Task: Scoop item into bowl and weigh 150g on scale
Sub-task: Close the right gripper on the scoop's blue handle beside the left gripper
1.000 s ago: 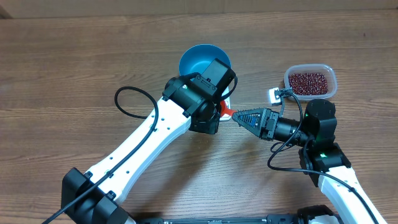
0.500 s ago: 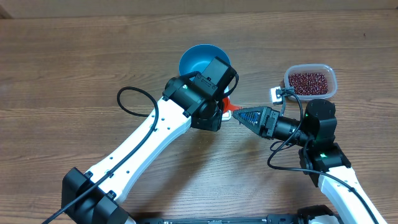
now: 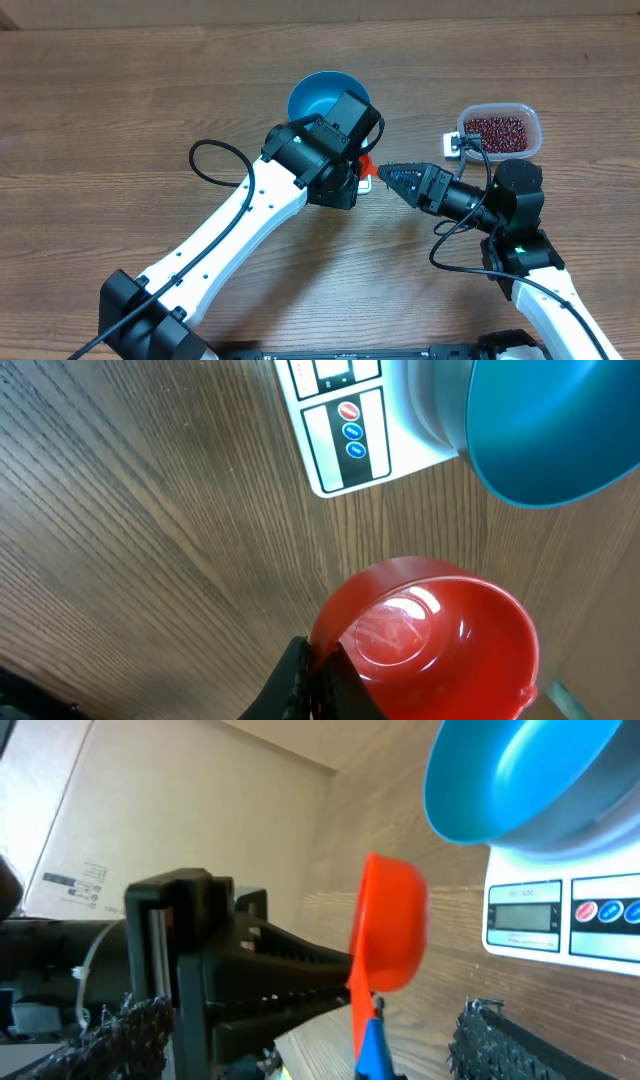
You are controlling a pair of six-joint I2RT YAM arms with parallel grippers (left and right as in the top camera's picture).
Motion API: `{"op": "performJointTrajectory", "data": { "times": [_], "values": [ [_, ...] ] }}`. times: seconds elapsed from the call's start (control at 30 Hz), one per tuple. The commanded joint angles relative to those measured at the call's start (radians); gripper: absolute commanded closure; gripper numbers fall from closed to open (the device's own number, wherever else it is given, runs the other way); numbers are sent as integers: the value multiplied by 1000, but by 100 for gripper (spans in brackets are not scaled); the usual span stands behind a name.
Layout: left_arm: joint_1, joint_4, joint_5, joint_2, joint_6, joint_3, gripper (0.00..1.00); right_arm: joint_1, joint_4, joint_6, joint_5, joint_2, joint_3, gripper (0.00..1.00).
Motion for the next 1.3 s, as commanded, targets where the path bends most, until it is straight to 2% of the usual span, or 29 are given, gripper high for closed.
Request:
{"op": "performJointTrajectory", "data": {
  "times": [0.0, 0.07, 0.17, 0.53, 1.0, 1.27],
  "values": [
    [-2, -3, -8, 3, -14, 18, 96, 6, 9, 35, 13, 1, 26, 14],
    [-2, 1, -17, 3, -14, 18, 95, 6, 9, 37, 11, 1, 26, 21],
    [-2, 6, -19, 3, -14, 18, 95, 6, 10, 37, 14, 1, 26, 25],
    [-2, 140, -56, 3, -14, 18, 96, 6, 124, 72, 55, 1, 26, 24],
    [-2, 146, -60, 3, -14, 18, 96, 6, 126, 35, 196, 1, 26, 25],
    [-2, 167, -60, 3, -14, 18, 96, 6, 155, 30, 204, 1, 26, 28]
  ]
}}
